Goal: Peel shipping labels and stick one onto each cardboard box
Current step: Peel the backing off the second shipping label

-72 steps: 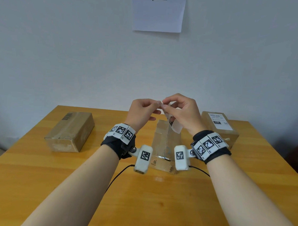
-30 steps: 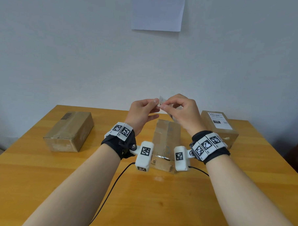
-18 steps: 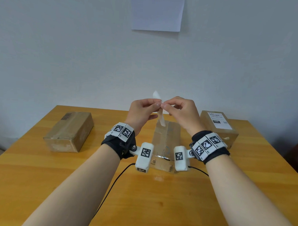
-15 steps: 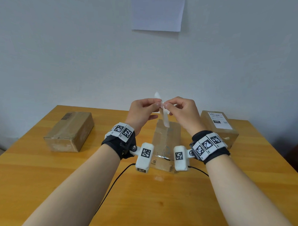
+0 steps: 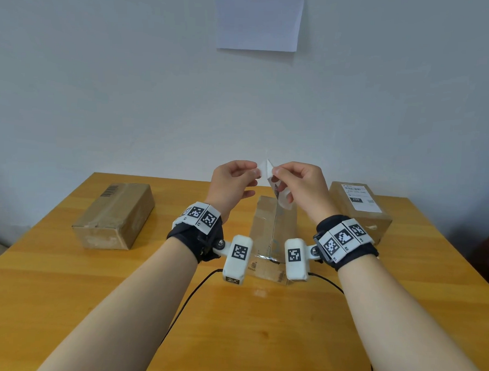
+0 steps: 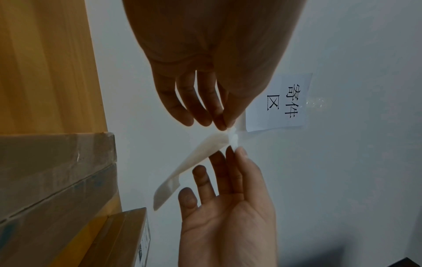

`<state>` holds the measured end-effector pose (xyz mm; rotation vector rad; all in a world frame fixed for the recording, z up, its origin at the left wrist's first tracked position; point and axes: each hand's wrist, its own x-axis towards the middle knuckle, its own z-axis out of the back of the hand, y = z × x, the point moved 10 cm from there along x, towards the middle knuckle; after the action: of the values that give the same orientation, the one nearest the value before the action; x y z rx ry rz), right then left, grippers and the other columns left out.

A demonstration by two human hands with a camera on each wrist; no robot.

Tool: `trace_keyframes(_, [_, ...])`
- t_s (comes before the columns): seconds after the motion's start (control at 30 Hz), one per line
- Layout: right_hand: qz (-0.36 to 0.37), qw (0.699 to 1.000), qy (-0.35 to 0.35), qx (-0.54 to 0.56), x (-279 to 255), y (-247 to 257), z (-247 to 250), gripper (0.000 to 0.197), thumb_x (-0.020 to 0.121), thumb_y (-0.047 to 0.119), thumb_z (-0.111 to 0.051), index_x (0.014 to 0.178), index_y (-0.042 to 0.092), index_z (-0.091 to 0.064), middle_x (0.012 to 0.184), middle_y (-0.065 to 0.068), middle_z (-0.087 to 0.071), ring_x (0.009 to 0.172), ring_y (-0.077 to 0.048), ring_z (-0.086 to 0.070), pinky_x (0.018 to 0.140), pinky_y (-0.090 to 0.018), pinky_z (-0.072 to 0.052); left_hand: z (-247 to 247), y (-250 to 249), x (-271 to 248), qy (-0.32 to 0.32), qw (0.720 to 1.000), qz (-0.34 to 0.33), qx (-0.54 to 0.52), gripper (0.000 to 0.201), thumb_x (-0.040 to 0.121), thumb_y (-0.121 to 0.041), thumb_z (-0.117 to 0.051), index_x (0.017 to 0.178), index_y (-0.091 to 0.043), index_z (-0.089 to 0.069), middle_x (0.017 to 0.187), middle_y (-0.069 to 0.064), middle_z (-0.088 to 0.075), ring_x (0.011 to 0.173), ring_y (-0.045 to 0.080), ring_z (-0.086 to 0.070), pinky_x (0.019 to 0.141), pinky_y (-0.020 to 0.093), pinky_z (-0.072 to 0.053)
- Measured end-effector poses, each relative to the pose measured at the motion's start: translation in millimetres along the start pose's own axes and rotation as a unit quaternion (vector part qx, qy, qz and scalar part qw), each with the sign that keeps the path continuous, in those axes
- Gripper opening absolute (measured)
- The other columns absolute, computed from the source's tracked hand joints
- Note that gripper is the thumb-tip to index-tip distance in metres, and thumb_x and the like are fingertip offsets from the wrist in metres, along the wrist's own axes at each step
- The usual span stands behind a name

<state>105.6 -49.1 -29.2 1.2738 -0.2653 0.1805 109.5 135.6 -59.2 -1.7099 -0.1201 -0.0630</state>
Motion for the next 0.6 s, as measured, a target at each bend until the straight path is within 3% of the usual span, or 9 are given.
trace_keyframes(0.17, [-0.009, 1.0, 0.016, 0.01, 0.5, -1.8, -6.0, 0.013, 0.098, 0.022, -0.07, 0.094, 0.014, -0.08, 0.092, -0.005, -0.078, 0.07, -0.01, -0.069, 0.053, -0.032, -0.052, -5.2, 3.9, 0.4, 0.018, 0.999, 0.022, 0.019, 0.009, 0.103, -0.019, -0.067, 0.107, -0.018, -0.075, 0.092, -0.002, -0.075, 0.086, 0.015, -0.071, 0.075, 0.03, -0.062])
trace_keyframes(0.37, [-0.013, 1.0, 0.028, 0.0, 0.3, -3.2, -11.0, 0.013, 0.098, 0.021, -0.068, 0.091, 0.016, -0.078, 0.093, -0.002, -0.077, 0.074, -0.009, -0.071, 0.056, -0.033, -0.055, -7.8, 6.4, -0.2, 0.026, 0.997, 0.025, 0.075, 0.017, 0.101, -0.029, -0.07, 0.092, -0.017, -0.077, 0.088, -0.004, -0.077, 0.083, 0.012, -0.072, 0.071, 0.029, -0.059])
trace_keyframes(0.6, [-0.059, 0.994, 0.062, 0.066, -1.1, -12.8, -19.2, 0.016, 0.104, 0.02, -0.061, 0.097, 0.015, -0.075, 0.091, 0.0, -0.079, 0.078, -0.018, -0.071, 0.055, -0.03, -0.055, -1.5, 8.1, 1.9, 0.0, 0.998, 0.034, 0.058, 0.016, 0.102, -0.031, -0.068, 0.094, -0.019, -0.075, 0.09, -0.007, -0.075, 0.085, 0.011, -0.071, 0.073, 0.031, -0.057])
